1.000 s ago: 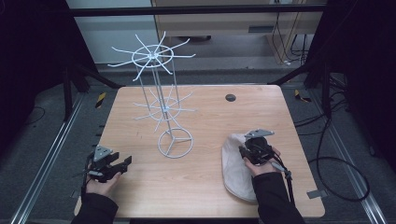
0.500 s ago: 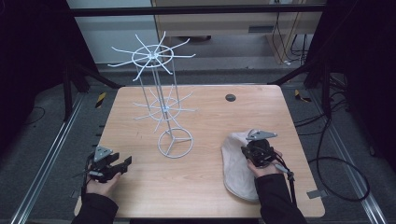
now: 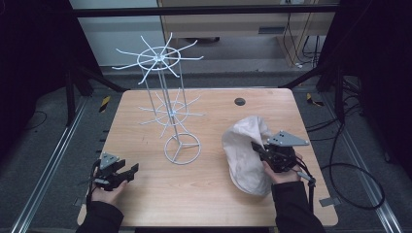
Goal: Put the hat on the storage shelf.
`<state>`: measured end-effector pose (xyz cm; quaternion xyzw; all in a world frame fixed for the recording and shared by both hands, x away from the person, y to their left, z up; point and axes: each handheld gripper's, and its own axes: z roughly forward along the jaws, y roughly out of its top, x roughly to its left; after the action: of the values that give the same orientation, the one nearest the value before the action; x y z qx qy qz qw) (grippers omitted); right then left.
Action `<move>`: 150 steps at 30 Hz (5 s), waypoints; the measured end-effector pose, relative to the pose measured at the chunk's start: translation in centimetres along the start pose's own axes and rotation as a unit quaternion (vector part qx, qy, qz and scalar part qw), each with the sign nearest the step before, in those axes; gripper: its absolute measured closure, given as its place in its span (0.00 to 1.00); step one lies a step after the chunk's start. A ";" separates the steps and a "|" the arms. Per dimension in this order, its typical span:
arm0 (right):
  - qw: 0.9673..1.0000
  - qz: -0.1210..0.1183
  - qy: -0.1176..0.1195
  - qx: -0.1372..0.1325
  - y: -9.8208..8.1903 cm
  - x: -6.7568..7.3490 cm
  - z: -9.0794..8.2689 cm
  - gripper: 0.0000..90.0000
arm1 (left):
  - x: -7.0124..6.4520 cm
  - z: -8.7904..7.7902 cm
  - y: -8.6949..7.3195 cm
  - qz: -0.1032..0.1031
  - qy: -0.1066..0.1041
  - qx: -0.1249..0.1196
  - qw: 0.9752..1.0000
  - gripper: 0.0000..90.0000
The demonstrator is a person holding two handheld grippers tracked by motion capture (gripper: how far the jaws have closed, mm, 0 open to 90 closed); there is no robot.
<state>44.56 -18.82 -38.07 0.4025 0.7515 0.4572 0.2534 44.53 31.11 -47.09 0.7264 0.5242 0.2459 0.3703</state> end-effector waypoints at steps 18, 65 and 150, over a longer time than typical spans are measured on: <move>0.992 -0.013 0.024 -0.122 2.7 0.0 -4.4 0.98 | 0.0 0.0 0.0 -0.005 -0.002 -0.001 1.000 0.45; 0.931 -0.063 0.081 -0.349 13.7 4.6 -8.5 0.98 | 0.1 0.1 -0.1 -0.004 -0.002 0.001 1.000 0.44; 0.987 -0.002 0.050 -0.150 2.2 2.8 -2.7 0.26 | -0.1 0.4 -0.2 -0.001 -0.004 0.009 1.000 0.43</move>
<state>41.85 -17.24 -34.88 0.3352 0.6865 0.5840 0.2743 44.70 30.95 -47.54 0.7299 0.5257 0.2382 0.3663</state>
